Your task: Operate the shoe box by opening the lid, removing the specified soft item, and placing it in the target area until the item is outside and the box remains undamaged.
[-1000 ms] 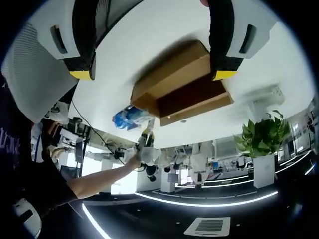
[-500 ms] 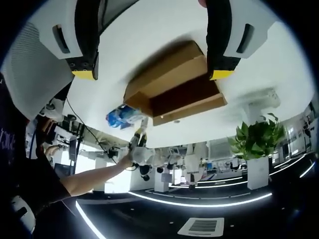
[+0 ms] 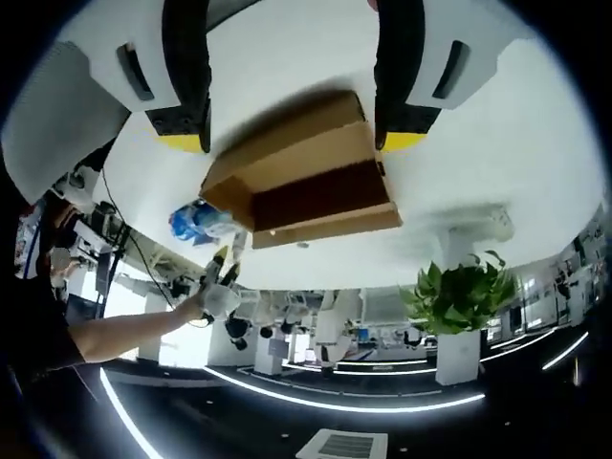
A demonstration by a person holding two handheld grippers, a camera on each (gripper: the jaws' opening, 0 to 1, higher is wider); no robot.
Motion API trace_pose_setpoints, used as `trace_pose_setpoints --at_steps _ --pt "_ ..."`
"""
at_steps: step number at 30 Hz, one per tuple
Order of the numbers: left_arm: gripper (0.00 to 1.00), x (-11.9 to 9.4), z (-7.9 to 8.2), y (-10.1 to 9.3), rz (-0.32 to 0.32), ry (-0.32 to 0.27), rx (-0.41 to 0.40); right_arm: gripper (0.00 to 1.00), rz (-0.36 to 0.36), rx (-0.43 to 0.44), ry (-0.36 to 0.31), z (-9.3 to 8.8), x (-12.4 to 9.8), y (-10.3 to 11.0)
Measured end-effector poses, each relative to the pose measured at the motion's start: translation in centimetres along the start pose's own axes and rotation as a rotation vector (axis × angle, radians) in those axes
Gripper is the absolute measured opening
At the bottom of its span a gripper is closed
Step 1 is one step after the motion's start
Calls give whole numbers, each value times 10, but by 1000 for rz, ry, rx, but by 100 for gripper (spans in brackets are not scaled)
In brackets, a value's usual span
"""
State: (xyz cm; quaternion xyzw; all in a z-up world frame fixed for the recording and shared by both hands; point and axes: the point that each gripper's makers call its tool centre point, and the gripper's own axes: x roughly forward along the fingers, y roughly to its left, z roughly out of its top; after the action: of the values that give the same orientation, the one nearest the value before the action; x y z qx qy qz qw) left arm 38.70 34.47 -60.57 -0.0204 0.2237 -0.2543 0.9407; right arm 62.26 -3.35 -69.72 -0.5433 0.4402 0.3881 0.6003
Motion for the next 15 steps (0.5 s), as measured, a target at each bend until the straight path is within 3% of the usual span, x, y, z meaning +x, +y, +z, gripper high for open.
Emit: trace_pose_setpoints --at_steps 5,15 --pt "57 3 0 16 60 -11 -29 36 -13 3 -9 -2 -2 -2" --pt "49 20 -8 29 83 40 -52 49 -82 37 -39 0 -19 -13"
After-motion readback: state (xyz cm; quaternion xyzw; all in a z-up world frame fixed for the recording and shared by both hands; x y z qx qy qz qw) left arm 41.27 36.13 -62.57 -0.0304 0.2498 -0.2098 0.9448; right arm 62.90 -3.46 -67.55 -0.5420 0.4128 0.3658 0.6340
